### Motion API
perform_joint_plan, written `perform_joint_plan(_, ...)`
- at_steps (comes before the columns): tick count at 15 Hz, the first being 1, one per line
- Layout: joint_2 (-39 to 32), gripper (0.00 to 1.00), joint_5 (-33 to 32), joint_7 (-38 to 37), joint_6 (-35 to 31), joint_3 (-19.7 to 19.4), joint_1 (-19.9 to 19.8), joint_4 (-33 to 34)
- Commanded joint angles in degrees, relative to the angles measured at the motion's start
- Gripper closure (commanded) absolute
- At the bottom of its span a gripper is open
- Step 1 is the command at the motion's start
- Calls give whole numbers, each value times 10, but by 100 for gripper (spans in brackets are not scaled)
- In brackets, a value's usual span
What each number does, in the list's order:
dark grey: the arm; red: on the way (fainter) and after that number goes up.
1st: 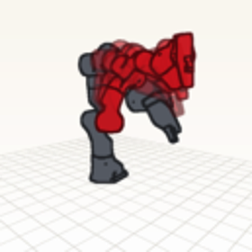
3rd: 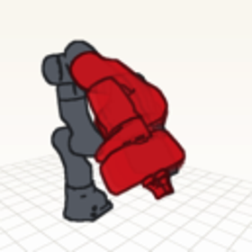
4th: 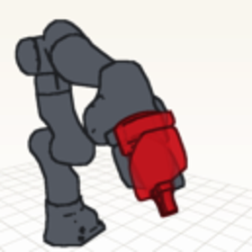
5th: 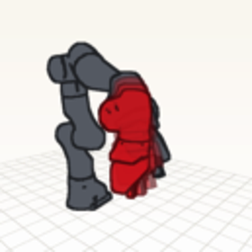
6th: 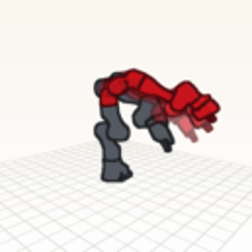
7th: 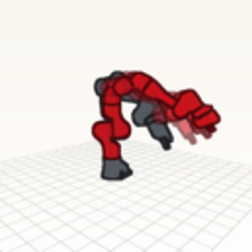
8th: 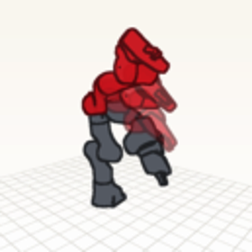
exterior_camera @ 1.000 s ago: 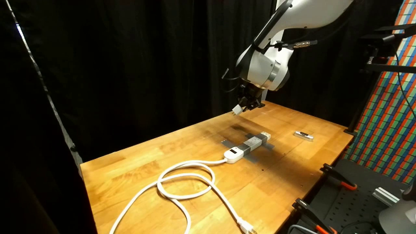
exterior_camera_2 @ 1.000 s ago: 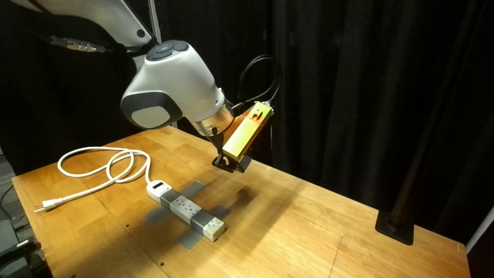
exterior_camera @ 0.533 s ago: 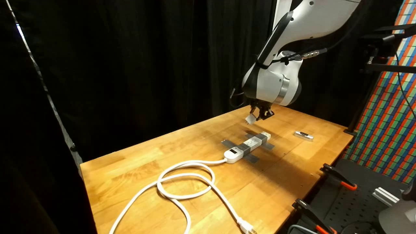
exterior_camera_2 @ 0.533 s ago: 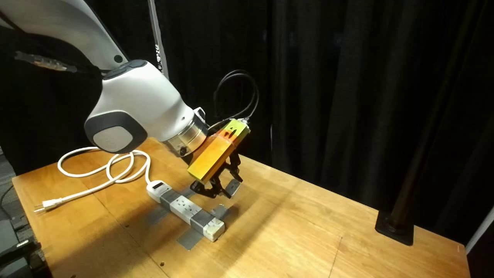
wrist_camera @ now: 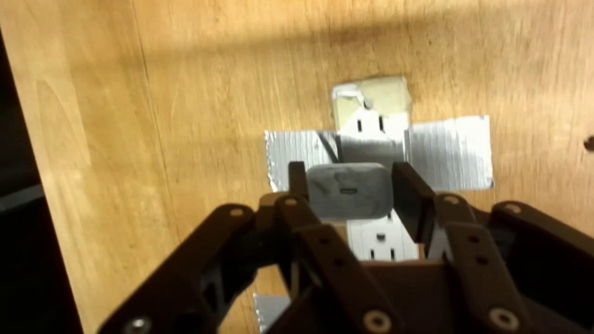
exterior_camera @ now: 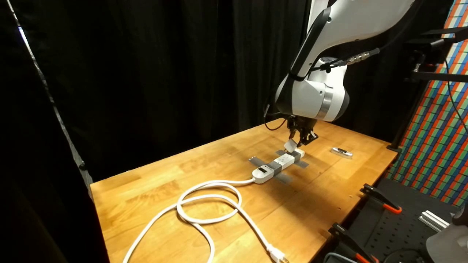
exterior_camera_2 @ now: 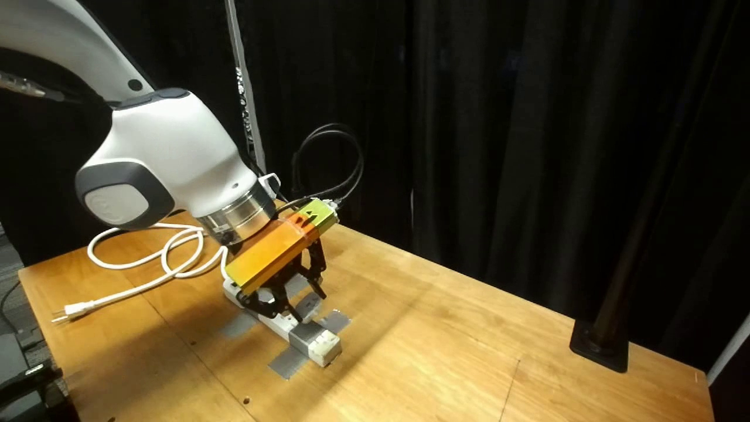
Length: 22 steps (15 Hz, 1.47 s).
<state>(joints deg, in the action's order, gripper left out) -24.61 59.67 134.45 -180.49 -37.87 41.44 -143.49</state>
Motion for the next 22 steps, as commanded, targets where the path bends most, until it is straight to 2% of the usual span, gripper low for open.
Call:
perform_joint_plan(1,41,77,-72,-89,97,-127,128,-13)
perform_joint_plan(5,64,77,-150,-211,148,-251,253,20)
perform_joint_plan(8,12,77,-213,-328,200,-357,348,59)
perform_joint_plan(10,-26,77,-245,-401,252,-414,393,83)
perform_joint_plan(13,-80,77,-277,-482,310,-468,432,104)
perform_joint_plan(15,-112,77,-301,-521,354,-483,437,117)
perform_joint_plan(16,-72,77,-397,-594,352,-472,424,117)
perform_joint_plan(19,-54,77,-538,-689,459,-451,394,150)
perform_joint_plan(22,3,77,-683,-760,549,-395,342,176)
